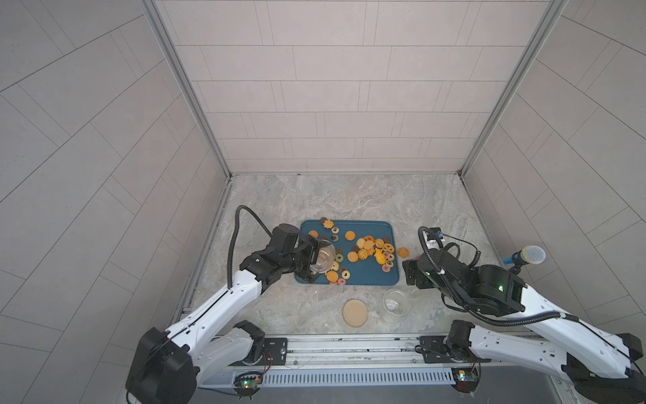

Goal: Pour the cookies out of the jar
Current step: Pour the cookies in the jar onto the tray, then place the jar at the center of the board.

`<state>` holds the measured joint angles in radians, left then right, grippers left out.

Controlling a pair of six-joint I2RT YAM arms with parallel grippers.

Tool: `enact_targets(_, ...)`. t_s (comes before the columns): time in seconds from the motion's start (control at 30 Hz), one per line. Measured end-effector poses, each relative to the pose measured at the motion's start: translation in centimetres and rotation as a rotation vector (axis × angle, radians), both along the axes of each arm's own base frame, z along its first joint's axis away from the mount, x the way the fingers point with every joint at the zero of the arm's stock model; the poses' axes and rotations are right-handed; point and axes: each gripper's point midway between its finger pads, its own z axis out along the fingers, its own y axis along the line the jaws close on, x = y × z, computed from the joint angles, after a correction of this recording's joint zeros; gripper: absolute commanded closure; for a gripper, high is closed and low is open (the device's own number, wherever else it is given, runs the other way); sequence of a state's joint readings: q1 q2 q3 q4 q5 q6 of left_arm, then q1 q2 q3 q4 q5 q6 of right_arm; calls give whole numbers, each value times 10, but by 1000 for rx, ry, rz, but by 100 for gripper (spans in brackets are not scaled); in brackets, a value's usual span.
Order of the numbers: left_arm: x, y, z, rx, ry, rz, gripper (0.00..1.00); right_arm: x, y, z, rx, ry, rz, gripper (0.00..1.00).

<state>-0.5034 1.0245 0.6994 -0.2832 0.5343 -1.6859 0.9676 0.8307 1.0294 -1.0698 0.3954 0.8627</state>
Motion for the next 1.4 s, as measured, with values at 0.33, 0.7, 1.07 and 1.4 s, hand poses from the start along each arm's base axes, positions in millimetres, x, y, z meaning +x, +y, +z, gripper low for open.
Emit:
enact_targets(0.33,16,-12,96,-112,-583,-142,100,1,62,41,215,30,166,0)
enact_targets(0.7,-55,8,223,-148,-1448,-250,100,-1,151,133,576,-13,426,0)
enact_targets(1.07,-73,-1,163,234,-1545,-482,100,-12,202,170,778,-13,566,0)
enact_targets(1.4,-72,-3,144,407,-1591,-556,100,1,215,149,696,15,475,0)
